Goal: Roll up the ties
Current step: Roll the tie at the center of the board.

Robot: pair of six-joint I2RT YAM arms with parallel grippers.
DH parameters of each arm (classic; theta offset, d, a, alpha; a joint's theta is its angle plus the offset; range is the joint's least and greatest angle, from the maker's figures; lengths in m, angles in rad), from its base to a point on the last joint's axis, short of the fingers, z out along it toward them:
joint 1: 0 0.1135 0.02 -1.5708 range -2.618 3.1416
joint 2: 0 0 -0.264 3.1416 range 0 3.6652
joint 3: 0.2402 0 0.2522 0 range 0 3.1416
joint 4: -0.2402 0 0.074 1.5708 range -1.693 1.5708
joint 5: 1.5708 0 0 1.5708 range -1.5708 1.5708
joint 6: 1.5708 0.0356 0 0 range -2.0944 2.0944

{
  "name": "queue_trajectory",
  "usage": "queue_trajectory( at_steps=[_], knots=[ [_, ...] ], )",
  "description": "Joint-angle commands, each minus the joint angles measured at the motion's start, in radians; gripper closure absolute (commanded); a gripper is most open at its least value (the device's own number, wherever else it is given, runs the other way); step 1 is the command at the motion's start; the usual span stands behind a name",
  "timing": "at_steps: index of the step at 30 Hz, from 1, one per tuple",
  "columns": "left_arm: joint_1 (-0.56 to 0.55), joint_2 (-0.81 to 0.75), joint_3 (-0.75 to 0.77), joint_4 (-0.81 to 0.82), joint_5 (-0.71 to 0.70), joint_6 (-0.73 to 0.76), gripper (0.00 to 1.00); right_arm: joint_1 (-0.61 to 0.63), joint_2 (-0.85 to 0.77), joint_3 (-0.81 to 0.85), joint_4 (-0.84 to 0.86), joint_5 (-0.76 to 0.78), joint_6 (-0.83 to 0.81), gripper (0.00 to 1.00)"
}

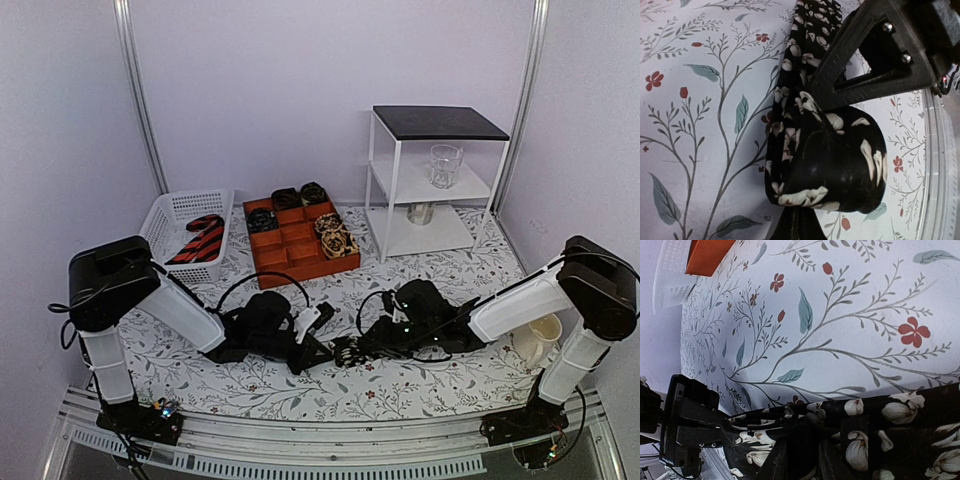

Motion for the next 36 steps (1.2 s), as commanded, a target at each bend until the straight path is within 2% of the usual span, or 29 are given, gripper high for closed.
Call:
queue_trajectory(
  at_steps=[1, 14, 22, 27, 30, 36],
  knots=[
    [-0.016, 0.008, -0.009, 0.058, 0.053, -0.039, 1.0, 0.01, -0.018, -0.029, -0.058, 0.015, -0.016, 0.78],
    [-0.011, -0.043, 0.004, 0.034, 0.068, -0.068, 1.0, 0.016, -0.013, -0.012, -0.055, -0.011, -0.033, 0.81],
    [-0.001, -0.111, -0.056, -0.158, 0.004, -0.081, 1.0, 0.021, 0.004, -0.002, -0.066, -0.011, -0.023, 0.81],
    [-0.047, -0.131, -0.094, -0.175, 0.021, -0.135, 1.0, 0.021, 0.012, 0.007, -0.066, -0.02, -0.022, 0.81],
    [-0.065, -0.097, -0.069, -0.145, 0.022, -0.149, 1.0, 0.02, 0.019, 0.007, -0.065, -0.02, -0.01, 0.81],
    [-0.068, -0.019, 0.054, -0.206, 0.023, -0.069, 1.0, 0.021, 0.014, -0.004, -0.066, -0.01, 0.009, 0.8]
  ],
)
